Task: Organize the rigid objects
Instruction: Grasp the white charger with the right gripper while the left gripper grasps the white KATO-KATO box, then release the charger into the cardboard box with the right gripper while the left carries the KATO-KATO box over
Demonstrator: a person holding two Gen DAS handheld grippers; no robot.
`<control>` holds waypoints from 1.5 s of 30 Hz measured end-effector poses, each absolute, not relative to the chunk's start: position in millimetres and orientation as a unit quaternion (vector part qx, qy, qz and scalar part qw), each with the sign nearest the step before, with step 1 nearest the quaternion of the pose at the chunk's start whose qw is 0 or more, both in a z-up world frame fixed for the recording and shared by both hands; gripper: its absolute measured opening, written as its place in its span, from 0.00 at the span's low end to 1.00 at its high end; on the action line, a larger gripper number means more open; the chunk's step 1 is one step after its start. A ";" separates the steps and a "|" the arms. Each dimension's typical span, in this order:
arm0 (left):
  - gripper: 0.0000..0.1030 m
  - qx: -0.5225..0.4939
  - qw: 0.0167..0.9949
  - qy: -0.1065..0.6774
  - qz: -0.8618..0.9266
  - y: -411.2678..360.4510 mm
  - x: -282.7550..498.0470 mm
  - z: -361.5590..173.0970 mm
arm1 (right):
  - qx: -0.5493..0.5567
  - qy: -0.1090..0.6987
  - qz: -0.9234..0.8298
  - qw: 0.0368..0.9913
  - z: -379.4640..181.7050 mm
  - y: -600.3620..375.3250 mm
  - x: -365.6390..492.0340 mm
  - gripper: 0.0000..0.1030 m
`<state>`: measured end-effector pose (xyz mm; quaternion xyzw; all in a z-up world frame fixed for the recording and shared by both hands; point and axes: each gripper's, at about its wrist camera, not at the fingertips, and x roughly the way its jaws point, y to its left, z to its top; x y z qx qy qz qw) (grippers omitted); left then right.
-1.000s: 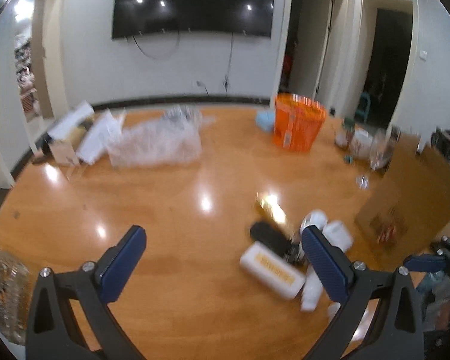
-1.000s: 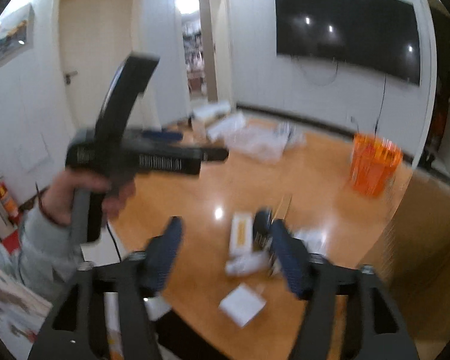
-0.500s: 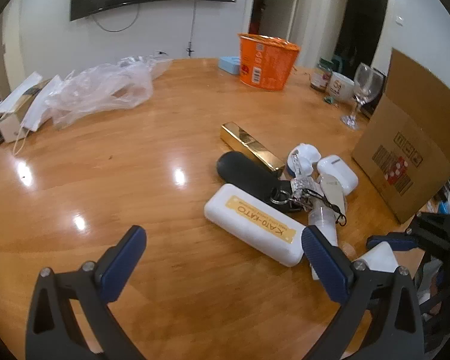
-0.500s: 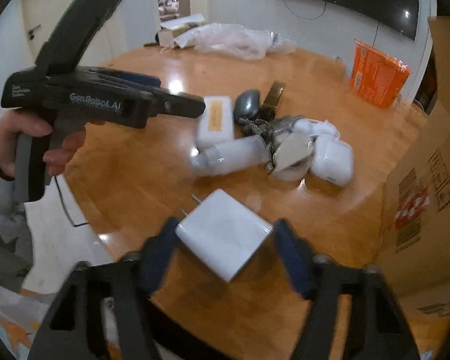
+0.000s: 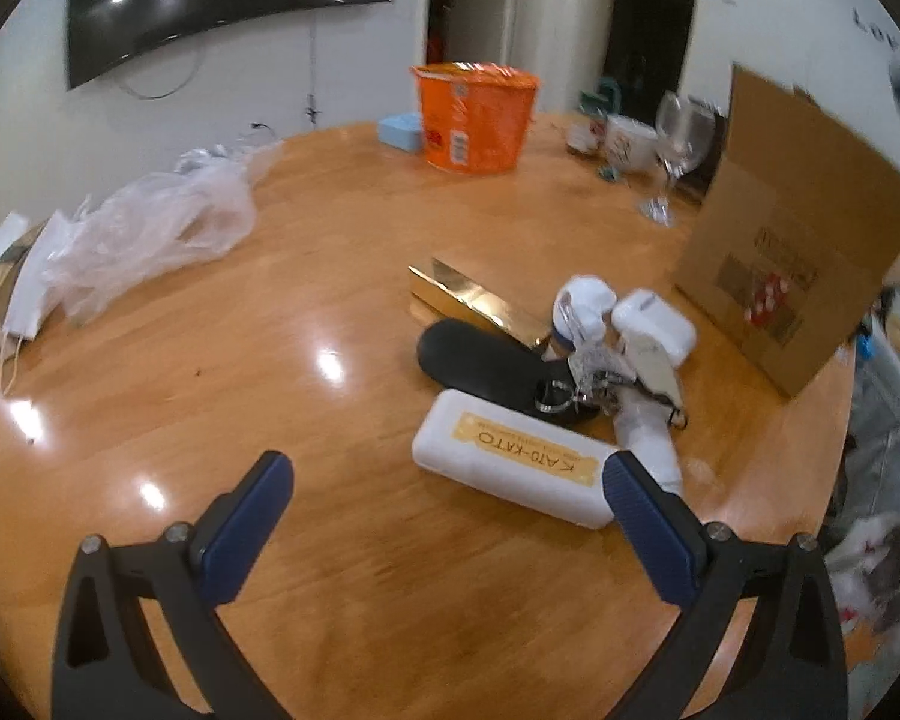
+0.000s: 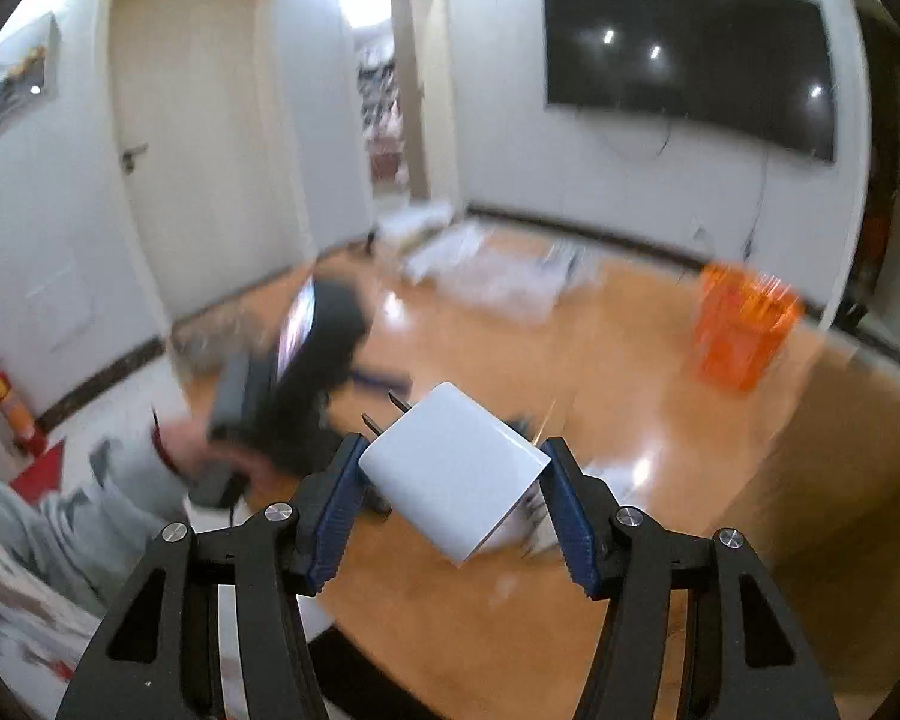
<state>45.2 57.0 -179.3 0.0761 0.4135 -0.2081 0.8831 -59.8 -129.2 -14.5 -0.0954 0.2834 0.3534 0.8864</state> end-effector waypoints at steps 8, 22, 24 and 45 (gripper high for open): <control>0.99 0.115 0.858 0.426 -0.263 35.2 53.9 -190.3 | -0.119 0.348 0.173 0.914 -3.3 -200.1 -20.6 0.53; 0.85 0.135 0.858 0.429 -0.250 15.8 52.9 -197.9 | -0.121 0.414 0.086 0.898 -32.7 -230.2 0.7 0.69; 0.85 0.128 0.860 0.430 -0.243 19.6 54.0 -196.3 | -0.118 0.398 0.093 0.905 -26.5 -225.8 -4.9 0.69; 0.85 0.129 0.894 0.301 -0.306 -32.6 24.4 39.5 | -0.043 0.493 0.370 0.786 -152.3 -57.5 -5.0 0.62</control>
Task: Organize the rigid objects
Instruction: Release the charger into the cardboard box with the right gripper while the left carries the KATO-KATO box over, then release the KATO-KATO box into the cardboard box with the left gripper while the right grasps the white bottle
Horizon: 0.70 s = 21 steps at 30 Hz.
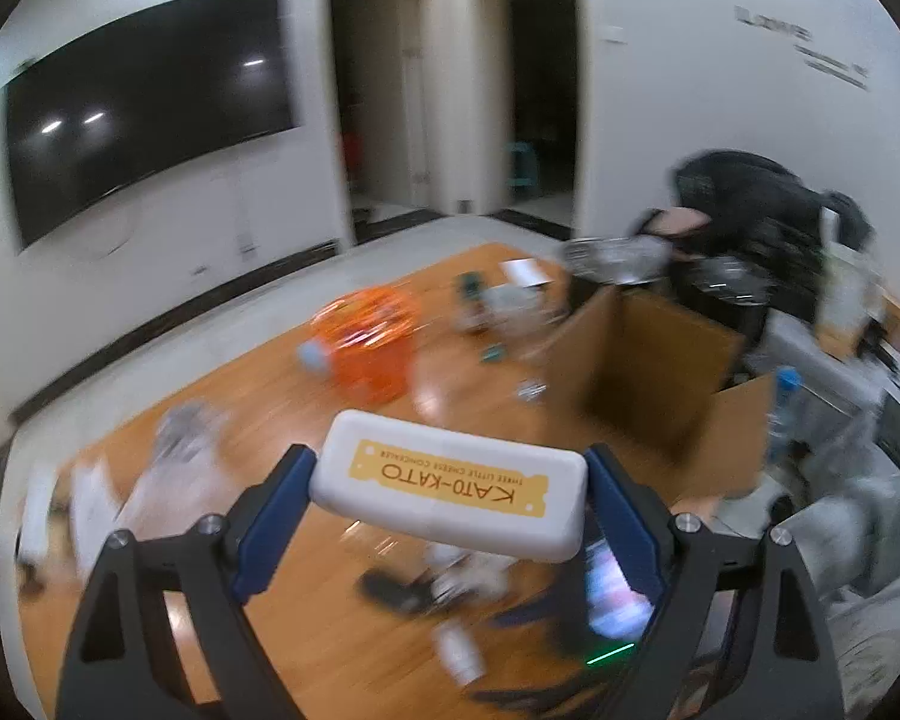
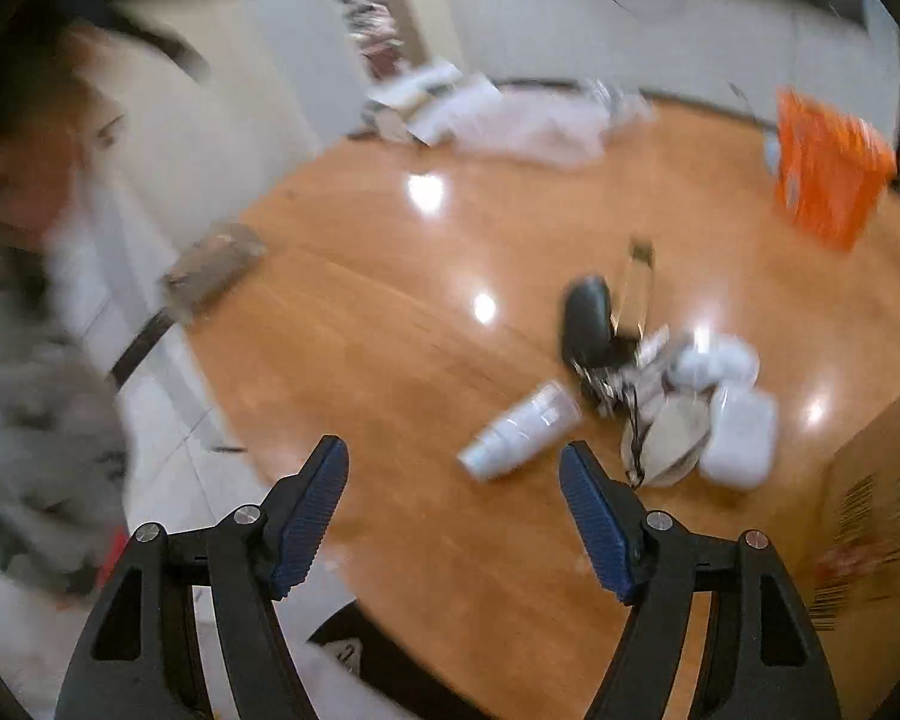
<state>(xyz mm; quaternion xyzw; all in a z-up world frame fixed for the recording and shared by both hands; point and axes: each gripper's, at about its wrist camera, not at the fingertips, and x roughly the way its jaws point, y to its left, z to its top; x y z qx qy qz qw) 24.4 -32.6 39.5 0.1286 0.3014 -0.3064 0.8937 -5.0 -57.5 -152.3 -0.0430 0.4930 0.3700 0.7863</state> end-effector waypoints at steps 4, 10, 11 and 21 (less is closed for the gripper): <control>0.85 0.177 0.860 0.307 -0.368 -114.6 30.1 50.6 | -0.034 0.491 0.353 0.796 -174.6 -47.2 10.2 0.59; 0.85 0.218 0.806 0.375 -0.403 -209.3 53.9 16.1 | -0.111 0.455 0.336 0.817 -183.5 -32.2 14.7 0.46; 0.85 0.226 0.799 0.386 -0.401 -220.4 55.1 8.2 | -0.123 0.447 0.341 0.818 -182.9 -31.2 13.0 0.46; 0.99 0.246 0.781 0.418 -0.394 -240.7 65.8 -17.5 | -0.146 0.431 0.364 0.813 -181.3 -45.6 4.0 0.45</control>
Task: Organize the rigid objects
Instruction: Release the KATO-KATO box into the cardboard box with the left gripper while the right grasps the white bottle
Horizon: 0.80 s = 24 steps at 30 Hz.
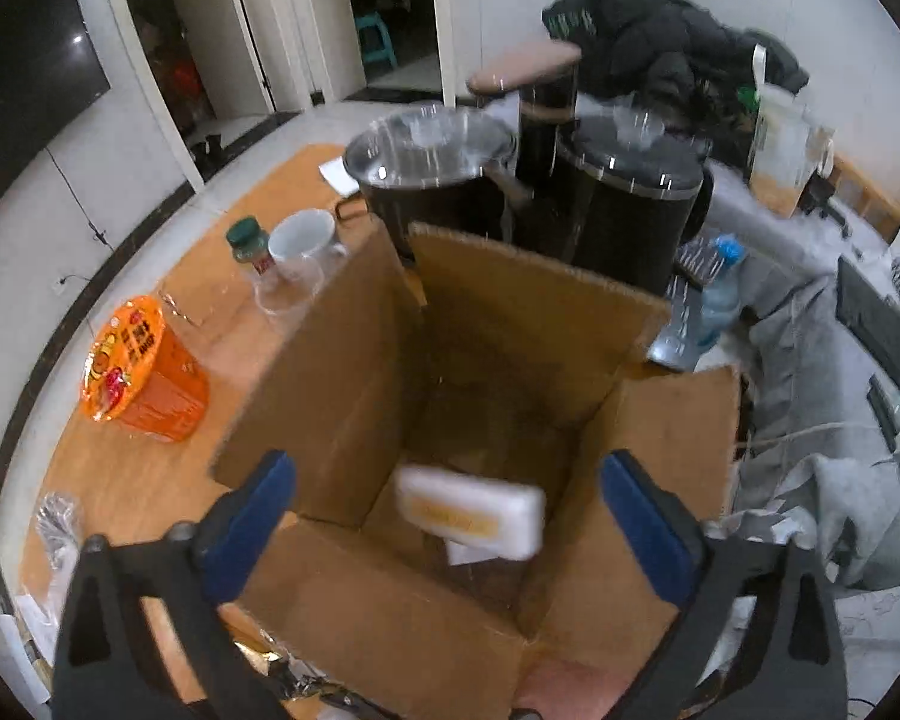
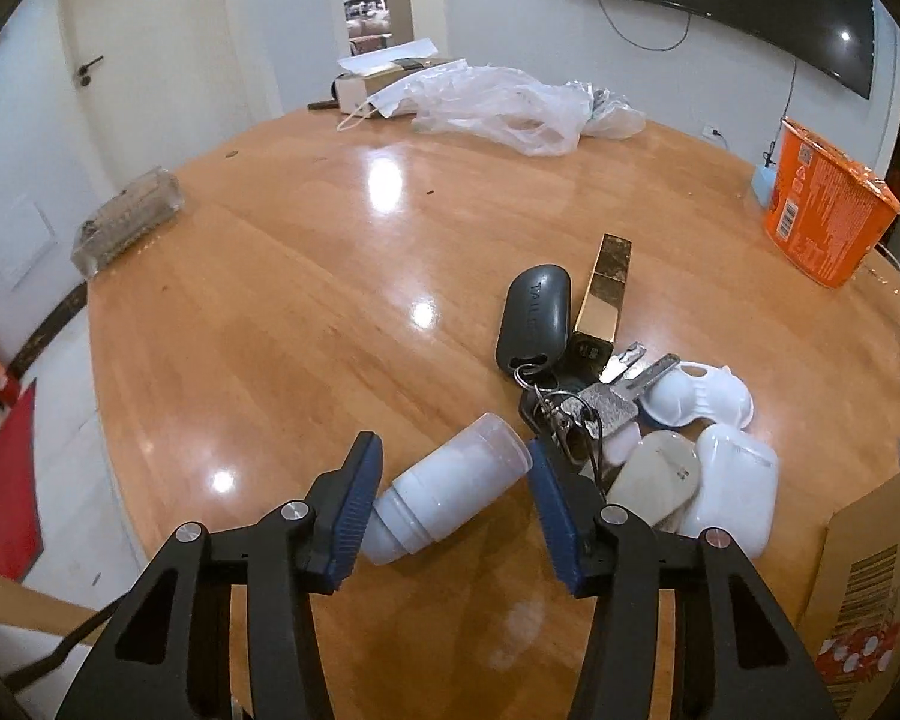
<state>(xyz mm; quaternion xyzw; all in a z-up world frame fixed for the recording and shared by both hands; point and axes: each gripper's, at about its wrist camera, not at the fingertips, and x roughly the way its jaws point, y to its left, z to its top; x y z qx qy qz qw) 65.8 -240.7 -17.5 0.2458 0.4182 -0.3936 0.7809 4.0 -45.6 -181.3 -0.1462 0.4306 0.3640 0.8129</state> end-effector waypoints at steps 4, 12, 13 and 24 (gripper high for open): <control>1.00 0.218 0.796 0.408 -0.390 -224.4 67.1 0.8 | -0.147 0.429 0.366 0.813 -178.5 -46.5 3.2 0.45; 0.99 0.151 0.875 0.348 -0.302 -116.7 63.9 49.3 | -0.133 0.409 0.395 0.812 -146.2 -51.8 -12.7 0.45; 0.99 0.146 0.885 0.342 -0.278 -97.4 63.2 51.5 | -0.134 0.403 0.402 0.811 -139.3 -52.7 -17.8 0.45; 0.99 0.067 0.916 0.374 -0.129 58.3 73.4 -30.4 | -0.102 0.334 0.387 0.853 -27.4 -107.9 -51.2 0.20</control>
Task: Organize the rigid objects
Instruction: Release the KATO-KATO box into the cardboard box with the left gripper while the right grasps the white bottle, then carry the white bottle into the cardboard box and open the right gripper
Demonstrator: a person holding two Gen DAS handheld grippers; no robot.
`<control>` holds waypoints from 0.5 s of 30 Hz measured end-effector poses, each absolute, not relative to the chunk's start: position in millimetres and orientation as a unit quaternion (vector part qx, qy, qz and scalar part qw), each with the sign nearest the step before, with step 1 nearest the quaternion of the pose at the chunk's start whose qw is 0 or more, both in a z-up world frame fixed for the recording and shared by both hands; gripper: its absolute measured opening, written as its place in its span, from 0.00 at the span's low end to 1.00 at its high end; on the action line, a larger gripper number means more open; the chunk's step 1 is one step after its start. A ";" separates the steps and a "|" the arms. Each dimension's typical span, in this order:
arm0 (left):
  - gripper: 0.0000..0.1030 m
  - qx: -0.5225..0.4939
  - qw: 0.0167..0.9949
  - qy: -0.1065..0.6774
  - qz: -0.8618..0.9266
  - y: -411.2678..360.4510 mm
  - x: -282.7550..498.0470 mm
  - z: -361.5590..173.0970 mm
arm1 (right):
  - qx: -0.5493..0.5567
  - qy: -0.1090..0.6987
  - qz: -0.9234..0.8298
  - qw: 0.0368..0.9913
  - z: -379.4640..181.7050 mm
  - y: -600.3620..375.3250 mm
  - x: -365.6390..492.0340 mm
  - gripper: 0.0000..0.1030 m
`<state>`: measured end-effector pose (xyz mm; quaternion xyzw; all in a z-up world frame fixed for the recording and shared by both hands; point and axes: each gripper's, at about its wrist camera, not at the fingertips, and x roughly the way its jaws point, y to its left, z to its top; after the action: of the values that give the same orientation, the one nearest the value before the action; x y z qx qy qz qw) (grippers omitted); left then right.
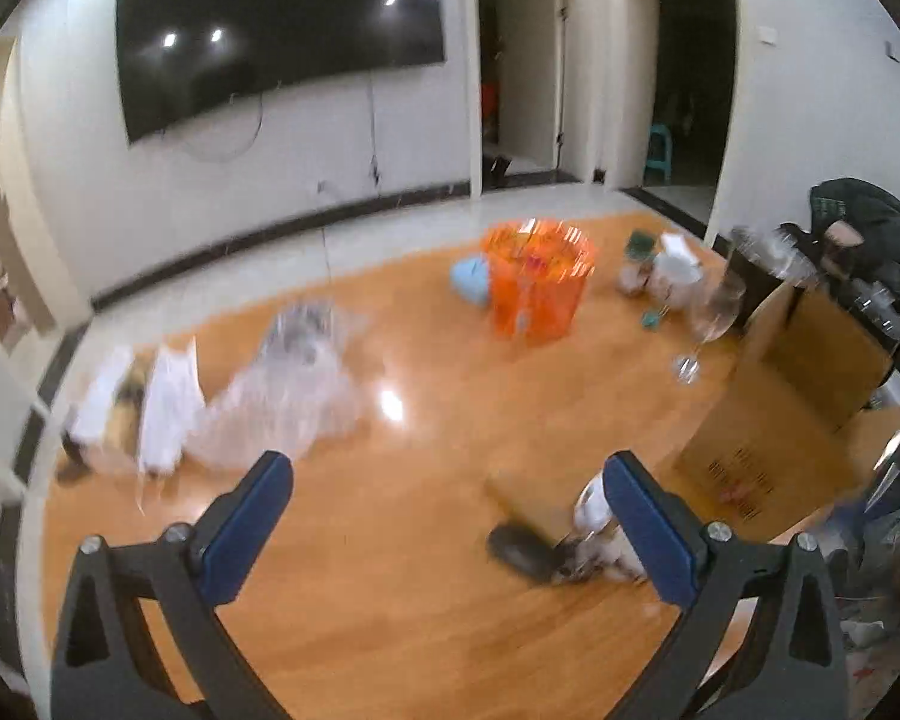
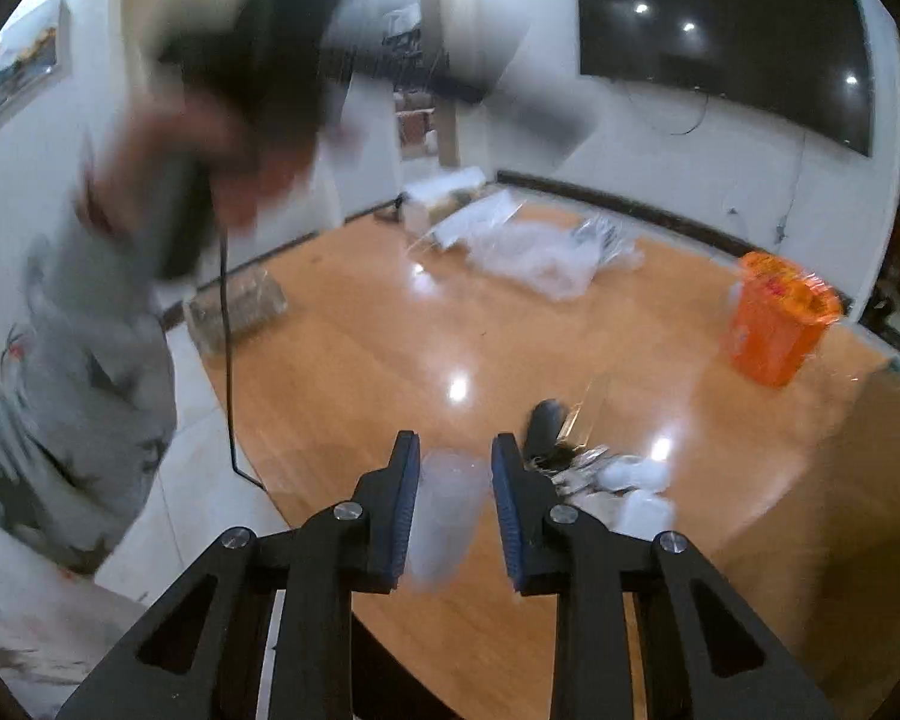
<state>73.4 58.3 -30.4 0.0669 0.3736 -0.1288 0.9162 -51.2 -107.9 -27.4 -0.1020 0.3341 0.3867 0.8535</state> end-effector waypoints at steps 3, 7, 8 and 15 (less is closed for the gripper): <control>0.99 0.048 0.906 0.401 -0.125 70.4 81.3 -75.0 | -0.101 0.303 0.328 0.889 0.0 -139.9 -46.0 0.19; 0.99 0.040 0.892 0.433 -0.125 67.0 88.2 -117.3 | -0.091 0.293 0.278 0.910 18.0 -165.5 -30.4 0.19; 0.99 0.039 0.889 0.437 -0.132 63.9 87.9 -124.2 | -0.087 0.289 0.268 0.915 22.7 -172.9 -28.6 0.19; 0.99 0.064 0.872 0.457 -0.161 36.4 87.5 -153.1 | -0.051 0.275 0.226 0.933 43.6 -215.3 -23.7 0.19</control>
<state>87.5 36.4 -153.1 0.0644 0.4572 -0.1611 0.8723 -23.7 -215.3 43.6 -0.0514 0.2749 0.2264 0.9330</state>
